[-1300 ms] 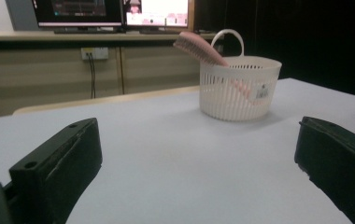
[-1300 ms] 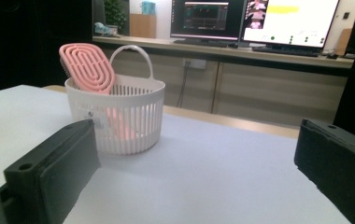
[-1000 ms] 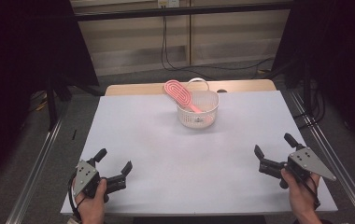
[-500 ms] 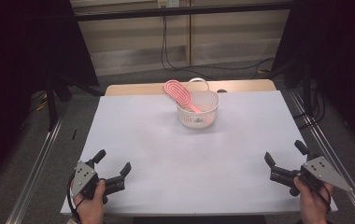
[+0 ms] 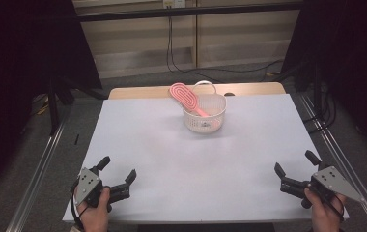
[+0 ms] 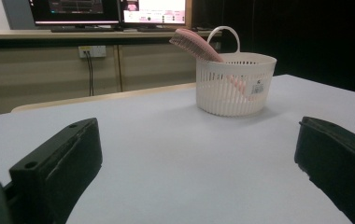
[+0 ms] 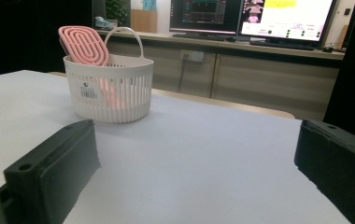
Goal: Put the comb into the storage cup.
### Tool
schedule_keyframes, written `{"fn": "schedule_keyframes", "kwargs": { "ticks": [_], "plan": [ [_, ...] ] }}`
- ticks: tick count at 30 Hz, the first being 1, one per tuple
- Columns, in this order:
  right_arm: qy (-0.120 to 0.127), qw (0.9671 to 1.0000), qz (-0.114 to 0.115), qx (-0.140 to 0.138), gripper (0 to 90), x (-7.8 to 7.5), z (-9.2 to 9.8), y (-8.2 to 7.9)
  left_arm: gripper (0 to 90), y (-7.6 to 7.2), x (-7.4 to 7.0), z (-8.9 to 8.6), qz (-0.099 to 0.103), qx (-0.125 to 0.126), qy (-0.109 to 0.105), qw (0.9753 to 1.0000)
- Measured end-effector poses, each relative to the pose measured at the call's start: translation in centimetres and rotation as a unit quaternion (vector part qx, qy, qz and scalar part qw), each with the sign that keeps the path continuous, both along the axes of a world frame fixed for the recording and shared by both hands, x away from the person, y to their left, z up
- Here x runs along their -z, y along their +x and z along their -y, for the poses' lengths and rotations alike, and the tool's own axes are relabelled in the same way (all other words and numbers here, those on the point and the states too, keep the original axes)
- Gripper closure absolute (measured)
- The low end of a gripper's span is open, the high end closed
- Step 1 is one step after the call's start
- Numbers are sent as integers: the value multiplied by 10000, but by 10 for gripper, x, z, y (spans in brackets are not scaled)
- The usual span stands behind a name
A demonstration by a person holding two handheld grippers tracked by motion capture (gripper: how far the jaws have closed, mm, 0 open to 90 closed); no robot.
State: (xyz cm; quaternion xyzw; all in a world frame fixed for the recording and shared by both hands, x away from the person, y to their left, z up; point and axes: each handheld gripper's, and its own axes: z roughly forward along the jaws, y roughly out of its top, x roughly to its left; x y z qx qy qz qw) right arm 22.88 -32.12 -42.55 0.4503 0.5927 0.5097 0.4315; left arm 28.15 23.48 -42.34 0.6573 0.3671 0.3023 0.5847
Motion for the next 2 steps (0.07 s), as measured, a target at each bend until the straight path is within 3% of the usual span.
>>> {"fn": "schedule_keyframes", "kwargs": {
  "ticks": [2],
  "plan": [
    [31,9999,37,-90,0,0,-1,1,10,1,0,1,-27,11,10,10000]
  ]
}}
